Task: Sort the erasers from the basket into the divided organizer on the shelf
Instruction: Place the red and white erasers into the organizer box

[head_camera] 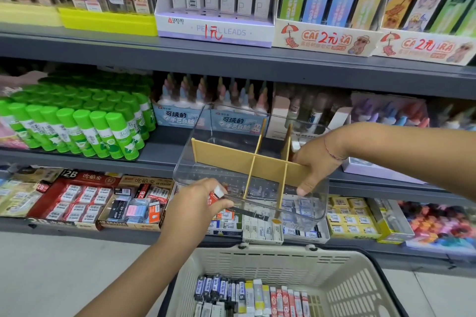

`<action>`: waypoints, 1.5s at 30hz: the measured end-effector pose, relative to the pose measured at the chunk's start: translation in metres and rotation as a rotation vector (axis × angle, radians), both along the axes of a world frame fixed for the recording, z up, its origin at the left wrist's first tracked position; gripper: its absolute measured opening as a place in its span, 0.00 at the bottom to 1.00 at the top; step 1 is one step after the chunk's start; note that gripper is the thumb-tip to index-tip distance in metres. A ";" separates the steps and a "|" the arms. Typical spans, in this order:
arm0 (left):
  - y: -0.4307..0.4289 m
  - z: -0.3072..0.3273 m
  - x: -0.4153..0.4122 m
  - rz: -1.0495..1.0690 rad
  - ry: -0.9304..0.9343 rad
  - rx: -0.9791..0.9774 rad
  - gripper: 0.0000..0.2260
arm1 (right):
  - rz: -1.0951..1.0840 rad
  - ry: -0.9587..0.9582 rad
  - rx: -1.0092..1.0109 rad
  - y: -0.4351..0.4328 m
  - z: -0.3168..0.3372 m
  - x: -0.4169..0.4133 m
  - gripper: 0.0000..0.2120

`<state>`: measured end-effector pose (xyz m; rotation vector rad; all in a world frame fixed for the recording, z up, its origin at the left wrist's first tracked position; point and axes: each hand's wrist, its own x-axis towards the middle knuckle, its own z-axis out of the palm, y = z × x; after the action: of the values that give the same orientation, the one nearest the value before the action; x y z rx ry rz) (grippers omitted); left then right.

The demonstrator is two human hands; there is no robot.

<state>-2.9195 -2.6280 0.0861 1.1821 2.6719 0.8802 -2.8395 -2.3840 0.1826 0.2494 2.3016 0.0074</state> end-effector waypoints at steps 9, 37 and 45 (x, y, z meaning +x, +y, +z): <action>0.001 -0.001 0.000 -0.013 -0.001 0.007 0.11 | -0.093 0.126 -0.280 0.032 0.037 0.007 0.14; 0.044 0.040 0.023 -0.023 -0.135 0.263 0.03 | -0.472 0.979 -0.085 0.027 -0.006 0.008 0.12; 0.125 0.064 -0.006 -0.266 -0.148 0.091 0.08 | -0.267 0.813 0.017 0.027 -0.018 -0.009 0.12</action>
<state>-2.9251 -2.5032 0.1497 1.3910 2.3136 1.0078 -2.8481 -2.3568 0.1643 0.6633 3.0480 -0.2528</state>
